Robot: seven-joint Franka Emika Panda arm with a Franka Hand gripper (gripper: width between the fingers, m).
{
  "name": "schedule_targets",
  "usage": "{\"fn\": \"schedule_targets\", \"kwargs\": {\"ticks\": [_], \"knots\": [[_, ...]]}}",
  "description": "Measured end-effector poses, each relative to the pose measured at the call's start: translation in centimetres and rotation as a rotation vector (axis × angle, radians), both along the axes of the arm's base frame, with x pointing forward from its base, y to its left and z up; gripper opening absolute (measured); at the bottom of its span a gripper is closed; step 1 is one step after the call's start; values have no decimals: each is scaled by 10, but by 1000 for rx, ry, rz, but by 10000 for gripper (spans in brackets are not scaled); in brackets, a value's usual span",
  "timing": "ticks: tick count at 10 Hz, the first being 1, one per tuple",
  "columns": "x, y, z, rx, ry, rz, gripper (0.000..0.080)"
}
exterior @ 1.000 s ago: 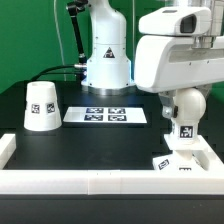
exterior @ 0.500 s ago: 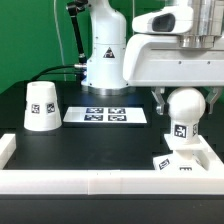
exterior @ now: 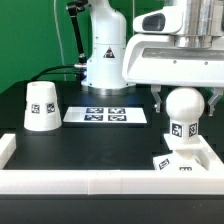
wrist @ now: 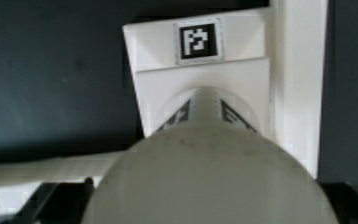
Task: Assemble lamp
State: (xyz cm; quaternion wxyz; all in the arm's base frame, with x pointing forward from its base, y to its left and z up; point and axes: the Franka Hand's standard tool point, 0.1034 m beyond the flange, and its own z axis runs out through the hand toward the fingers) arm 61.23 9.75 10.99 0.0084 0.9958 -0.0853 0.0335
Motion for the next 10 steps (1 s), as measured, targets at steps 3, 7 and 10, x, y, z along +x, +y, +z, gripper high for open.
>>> {"fn": "schedule_targets", "kwargs": {"ticks": [3,7,10], "knots": [[-2,0,-1,34,4,-260,577],[-8,7,-3,109,55,-688,577],[-10,6,-3,126,91,-934,577]]}}
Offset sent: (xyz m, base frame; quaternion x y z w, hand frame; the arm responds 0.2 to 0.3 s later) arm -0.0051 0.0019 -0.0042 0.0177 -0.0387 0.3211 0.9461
